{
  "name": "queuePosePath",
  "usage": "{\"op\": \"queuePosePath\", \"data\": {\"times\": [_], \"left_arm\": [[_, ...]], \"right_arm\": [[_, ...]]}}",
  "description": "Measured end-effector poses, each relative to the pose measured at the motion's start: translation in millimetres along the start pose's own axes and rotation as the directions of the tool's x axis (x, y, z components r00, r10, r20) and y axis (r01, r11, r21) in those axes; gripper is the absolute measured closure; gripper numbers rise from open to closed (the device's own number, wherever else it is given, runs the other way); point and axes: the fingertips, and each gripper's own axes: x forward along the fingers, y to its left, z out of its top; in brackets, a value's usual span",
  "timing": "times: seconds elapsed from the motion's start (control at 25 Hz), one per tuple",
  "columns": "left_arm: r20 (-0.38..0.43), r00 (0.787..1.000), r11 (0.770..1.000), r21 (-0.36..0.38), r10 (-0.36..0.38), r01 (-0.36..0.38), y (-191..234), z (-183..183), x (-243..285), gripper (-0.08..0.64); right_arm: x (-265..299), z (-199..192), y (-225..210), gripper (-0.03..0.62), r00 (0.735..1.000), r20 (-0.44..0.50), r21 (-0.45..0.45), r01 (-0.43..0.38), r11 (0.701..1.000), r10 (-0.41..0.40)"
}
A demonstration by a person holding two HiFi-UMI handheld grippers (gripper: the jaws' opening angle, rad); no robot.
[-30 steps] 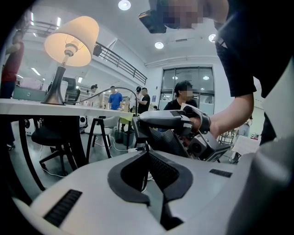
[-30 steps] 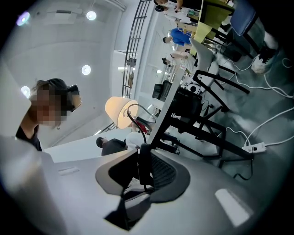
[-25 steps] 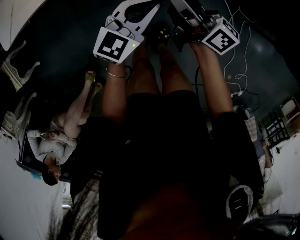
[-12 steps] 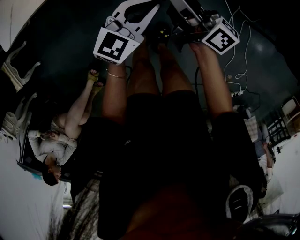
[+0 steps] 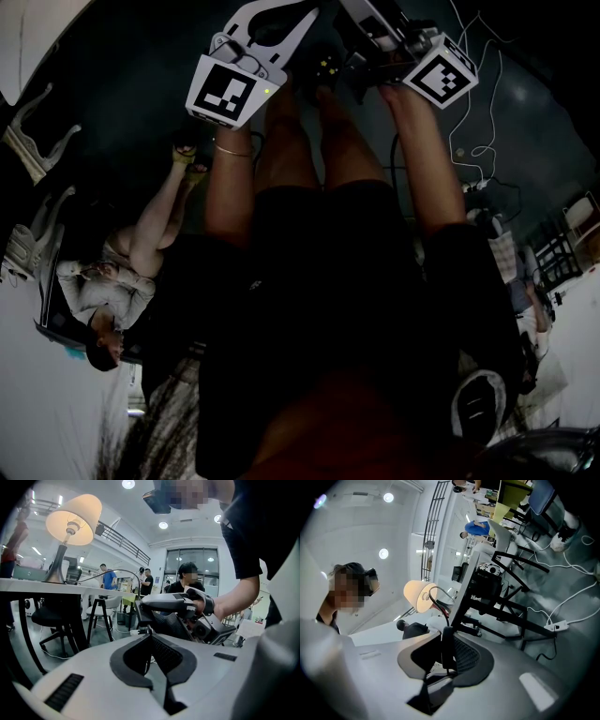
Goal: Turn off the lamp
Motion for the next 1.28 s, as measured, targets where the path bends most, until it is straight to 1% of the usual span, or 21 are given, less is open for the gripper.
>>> {"op": "queuePosePath", "data": {"times": [0.08, 0.2, 0.24, 0.36, 0.72, 0.84, 0.92, 1.04, 1.28], "left_arm": [[-0.002, 1.000, 1.000, 0.006, -0.001, 0.001, -0.1, 1.4, 0.2, 0.548], [-0.021, 1.000, 0.999, 0.045, -0.011, 0.012, -0.6, -0.8, -0.2, 0.548], [-0.021, 1.000, 0.999, 0.046, -0.011, 0.012, -0.6, -0.5, -0.1, 0.548], [-0.004, 1.000, 1.000, 0.017, -0.016, 0.016, -2.1, 3.9, 0.9, 0.548], [-0.006, 1.000, 1.000, 0.015, -0.023, 0.024, -2.5, 2.5, 0.6, 0.548], [0.000, 1.000, 1.000, -0.009, -0.007, 0.007, -1.3, 1.3, 1.1, 0.548], [-0.001, 1.000, 1.000, -0.004, -0.003, 0.003, -0.9, 2.5, 1.6, 0.548], [-0.005, 1.000, 1.000, 0.008, -0.016, 0.016, -2.2, 3.5, 1.8, 0.548], [0.001, 1.000, 1.000, -0.001, -0.019, 0.019, -1.1, 1.6, 1.2, 0.548]], "right_arm": [[0.4, 0.5, 0.6, 0.518, 1.000, 0.001, -0.002, -0.002, 1.000, 0.002], [1.7, 1.7, 2.9, 0.518, 1.000, 0.000, -0.014, -0.008, 1.000, 0.008], [1.4, 1.5, 2.6, 0.518, 1.000, 0.000, -0.013, -0.006, 1.000, 0.006], [0.0, 1.0, 1.1, 0.518, 1.000, 0.001, -0.006, 0.000, 1.000, 0.000], [0.6, 1.3, 1.2, 0.518, 1.000, 0.004, -0.006, 0.002, 1.000, -0.002], [0.1, 1.4, 0.5, 0.519, 1.000, 0.006, -0.001, 0.006, 1.000, -0.006], [-0.2, 1.4, 0.0, 0.519, 1.000, 0.006, 0.001, 0.007, 1.000, -0.007], [-0.6, 1.8, -0.1, 0.520, 1.000, 0.009, 0.000, 0.006, 1.000, -0.006], [-0.3, 2.5, -0.5, 0.528, 1.000, 0.017, 0.006, 0.005, 1.000, -0.005]]}}
